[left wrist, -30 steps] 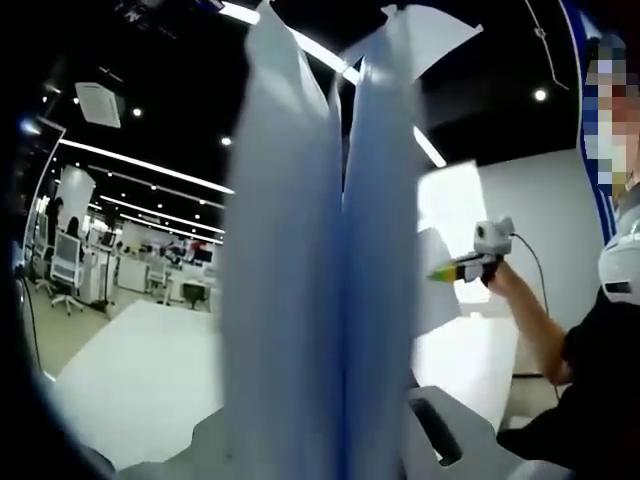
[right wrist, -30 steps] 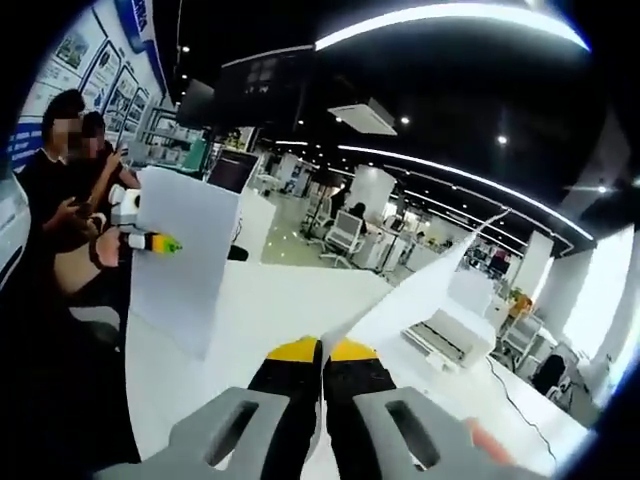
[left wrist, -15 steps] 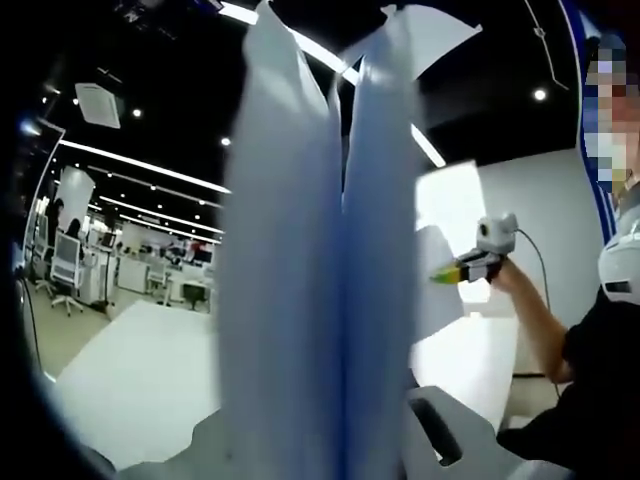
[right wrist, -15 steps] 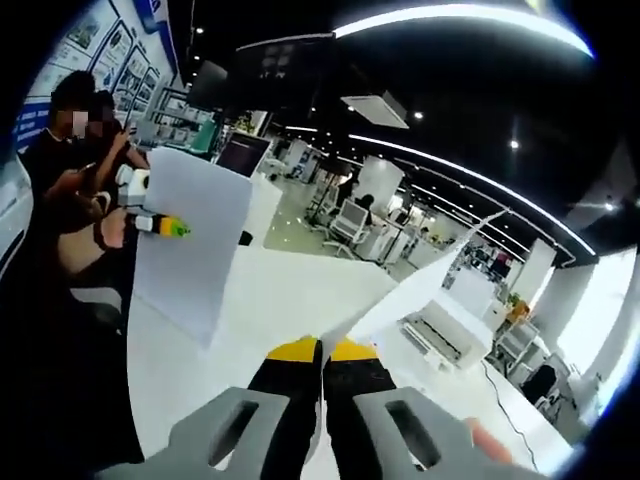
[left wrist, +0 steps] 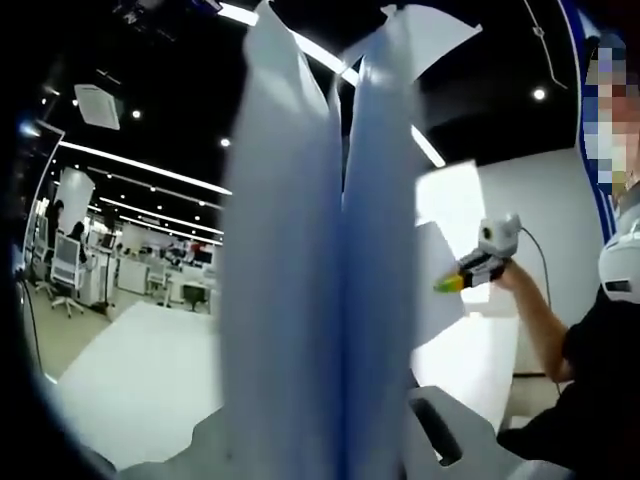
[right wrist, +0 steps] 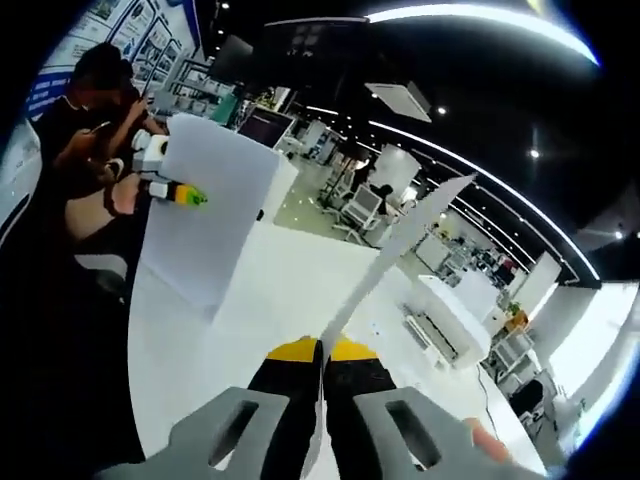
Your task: Organize the stack of printing papers by aligning and flattening the scattered papers on the table
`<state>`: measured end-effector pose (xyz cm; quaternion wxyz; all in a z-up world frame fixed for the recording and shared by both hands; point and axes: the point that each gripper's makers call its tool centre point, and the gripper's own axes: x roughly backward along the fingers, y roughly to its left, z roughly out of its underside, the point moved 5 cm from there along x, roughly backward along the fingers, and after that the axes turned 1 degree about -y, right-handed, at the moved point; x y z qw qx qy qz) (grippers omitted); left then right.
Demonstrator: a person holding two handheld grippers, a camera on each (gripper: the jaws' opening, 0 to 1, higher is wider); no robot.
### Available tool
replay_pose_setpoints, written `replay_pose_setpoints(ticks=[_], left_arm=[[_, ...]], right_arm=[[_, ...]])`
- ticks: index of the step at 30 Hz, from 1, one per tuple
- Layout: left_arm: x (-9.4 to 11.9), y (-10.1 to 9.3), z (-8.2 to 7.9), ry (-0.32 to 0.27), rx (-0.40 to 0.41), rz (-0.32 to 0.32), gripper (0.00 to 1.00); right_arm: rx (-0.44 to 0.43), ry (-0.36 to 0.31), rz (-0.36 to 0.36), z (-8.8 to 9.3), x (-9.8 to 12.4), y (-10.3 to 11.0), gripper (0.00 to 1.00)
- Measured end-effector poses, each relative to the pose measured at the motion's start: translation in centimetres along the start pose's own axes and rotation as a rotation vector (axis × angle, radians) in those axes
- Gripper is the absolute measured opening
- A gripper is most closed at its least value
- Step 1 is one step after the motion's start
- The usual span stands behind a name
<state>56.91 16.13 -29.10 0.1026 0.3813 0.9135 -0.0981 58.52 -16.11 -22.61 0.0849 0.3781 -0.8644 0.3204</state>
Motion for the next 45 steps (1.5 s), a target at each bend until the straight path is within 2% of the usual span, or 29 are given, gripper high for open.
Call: replay_pose_setpoints(ticks=[7,12,20,26,45], left_arm=[[0.1,0.0,0.1,0.001,-0.001,-0.001,0.06],[0.0,0.0,0.2,0.002,0.002,-0.001,0.06],[-0.1,-0.1,0.3,0.005,0.004,0.000,0.06],[-0.1,-0.2,0.3,0.004,0.004,0.000,0.06],[-0.2,-0.1,0.2,0.002,0.004,0.002,0.06]], right_arm=[[0.024,0.035,-0.014,0.5,0.1,0.4,0.00],[0.039,0.073,0.003,1.0,0.2,0.2,0.00],[0.043,0.084,0.000,1.2,0.8,0.1,0.00],[0.076,0.124,-0.007,1.5,1.3,0.3,0.00],[0.107,0.183,-0.013,0.6,4.7,-1.4,0.00]])
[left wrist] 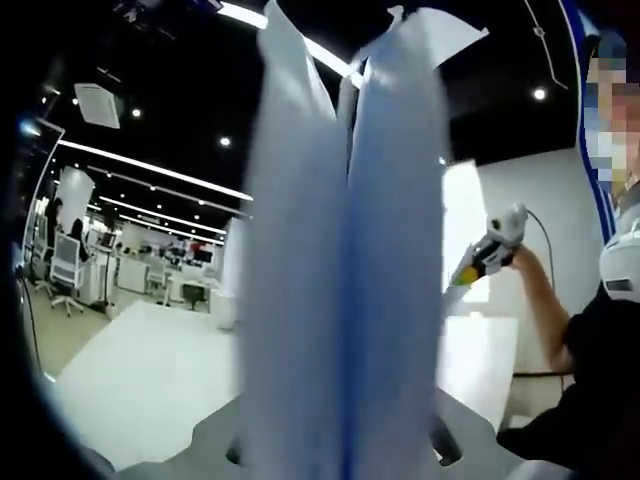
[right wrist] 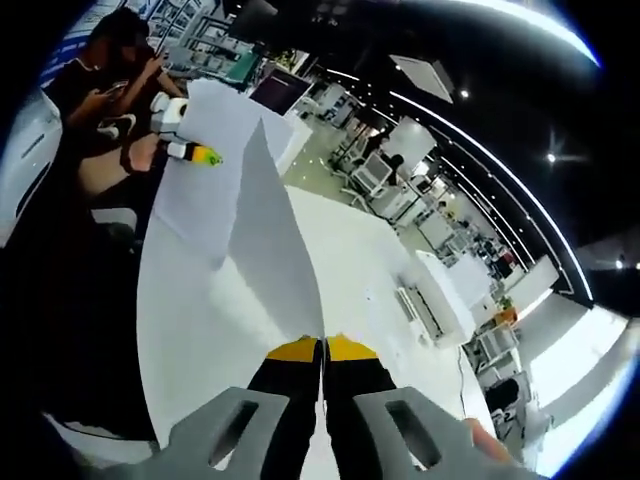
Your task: Organize the stack of printing papers by aligning and flattening the scattered papers on the table
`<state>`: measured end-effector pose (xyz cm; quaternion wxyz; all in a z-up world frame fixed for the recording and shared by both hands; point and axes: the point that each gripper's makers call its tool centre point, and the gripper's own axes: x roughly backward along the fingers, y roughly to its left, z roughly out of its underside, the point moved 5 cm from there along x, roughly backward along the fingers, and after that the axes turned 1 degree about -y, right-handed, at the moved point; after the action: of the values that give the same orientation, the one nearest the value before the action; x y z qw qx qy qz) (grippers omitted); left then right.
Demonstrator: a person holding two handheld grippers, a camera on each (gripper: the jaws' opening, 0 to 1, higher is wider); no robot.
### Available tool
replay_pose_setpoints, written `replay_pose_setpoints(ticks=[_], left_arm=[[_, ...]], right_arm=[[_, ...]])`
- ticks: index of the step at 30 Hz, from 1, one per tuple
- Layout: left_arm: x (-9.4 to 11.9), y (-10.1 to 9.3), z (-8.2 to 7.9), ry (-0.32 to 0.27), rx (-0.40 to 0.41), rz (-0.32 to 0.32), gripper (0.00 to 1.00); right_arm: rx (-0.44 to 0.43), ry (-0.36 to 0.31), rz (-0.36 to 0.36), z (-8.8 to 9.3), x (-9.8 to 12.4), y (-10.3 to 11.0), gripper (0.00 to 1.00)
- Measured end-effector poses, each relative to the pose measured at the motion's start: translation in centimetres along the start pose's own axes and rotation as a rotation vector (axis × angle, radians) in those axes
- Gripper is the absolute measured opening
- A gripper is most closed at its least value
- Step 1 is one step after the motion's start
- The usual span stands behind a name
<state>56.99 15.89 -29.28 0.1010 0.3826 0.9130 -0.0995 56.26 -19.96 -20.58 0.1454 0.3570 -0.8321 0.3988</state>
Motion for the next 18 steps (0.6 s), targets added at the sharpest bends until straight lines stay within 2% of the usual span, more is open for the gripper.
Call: replay_pose_setpoints(ticks=[7,12,18], left_arm=[[-0.1,-0.1,-0.1,0.000,-0.003,0.002,0.06],[-0.1,-0.2,-0.1,0.001,-0.007,0.005,0.06],[-0.1,-0.3,-0.3,0.003,-0.017,0.003,0.06]], right_arm=[[0.024,0.025,-0.031,-0.4,0.8,0.0,0.00],[0.035,0.045,-0.110,-0.6,1.0,1.2,0.00],[0.052,0.060,-0.137,-0.8,0.8,1.8,0.00]])
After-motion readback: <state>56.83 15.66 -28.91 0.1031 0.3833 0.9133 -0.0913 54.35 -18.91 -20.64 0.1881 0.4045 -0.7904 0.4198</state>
